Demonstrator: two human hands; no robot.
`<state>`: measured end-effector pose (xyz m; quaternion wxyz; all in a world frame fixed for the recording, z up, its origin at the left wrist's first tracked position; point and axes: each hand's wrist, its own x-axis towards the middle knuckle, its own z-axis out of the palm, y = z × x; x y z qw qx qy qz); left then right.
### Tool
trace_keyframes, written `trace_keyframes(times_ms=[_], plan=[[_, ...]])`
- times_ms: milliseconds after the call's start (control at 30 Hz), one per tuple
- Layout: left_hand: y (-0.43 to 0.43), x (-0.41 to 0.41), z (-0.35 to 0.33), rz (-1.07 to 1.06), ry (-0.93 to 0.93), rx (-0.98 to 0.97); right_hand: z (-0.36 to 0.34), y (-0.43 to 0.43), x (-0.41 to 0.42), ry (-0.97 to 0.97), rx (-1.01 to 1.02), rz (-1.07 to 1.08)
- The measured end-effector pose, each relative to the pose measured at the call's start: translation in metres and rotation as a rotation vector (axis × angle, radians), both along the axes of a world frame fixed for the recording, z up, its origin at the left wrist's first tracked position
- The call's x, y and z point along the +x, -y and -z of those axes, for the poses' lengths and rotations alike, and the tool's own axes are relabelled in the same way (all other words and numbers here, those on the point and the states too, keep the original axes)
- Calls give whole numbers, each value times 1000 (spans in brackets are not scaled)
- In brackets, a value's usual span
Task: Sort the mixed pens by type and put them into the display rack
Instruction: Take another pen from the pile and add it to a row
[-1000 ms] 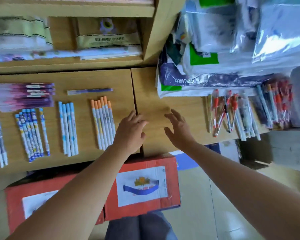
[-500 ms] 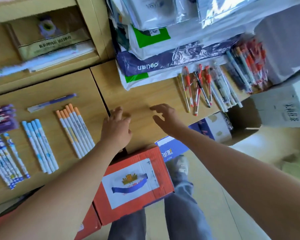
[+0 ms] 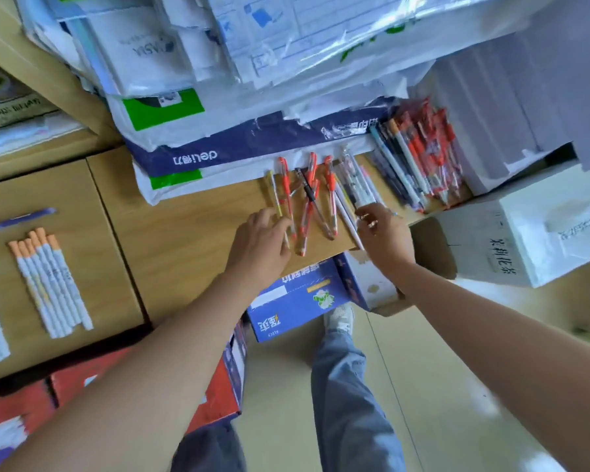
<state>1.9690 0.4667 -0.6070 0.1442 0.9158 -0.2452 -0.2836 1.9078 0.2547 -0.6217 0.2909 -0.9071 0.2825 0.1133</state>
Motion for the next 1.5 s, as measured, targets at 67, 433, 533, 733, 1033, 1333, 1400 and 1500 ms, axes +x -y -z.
trace_keyframes(times_ms=[67, 433, 533, 733, 1033, 1333, 1400, 1500], plan=[[34, -3, 2, 7, 21, -1, 1, 31, 2, -36, -9, -42], [146, -3, 15, 141, -40, 48, 19, 118, 22, -134, -95, -239], [159, 1, 21, 194, -67, 71, 22, 116, 24, -109, -124, -278], [163, 7, 30, 241, 20, 99, 29, 111, 34, -142, -154, -288], [152, 13, 36, 164, 110, -21, 34, 101, 51, -269, -222, -351], [167, 27, 28, -201, -89, -255, 23, 114, 61, -317, 191, -376], [176, 31, 25, -425, -292, -289, 16, 118, 60, -346, 291, -389], [187, 37, 23, -846, -643, -423, 5, 122, 57, -390, 427, -397]])
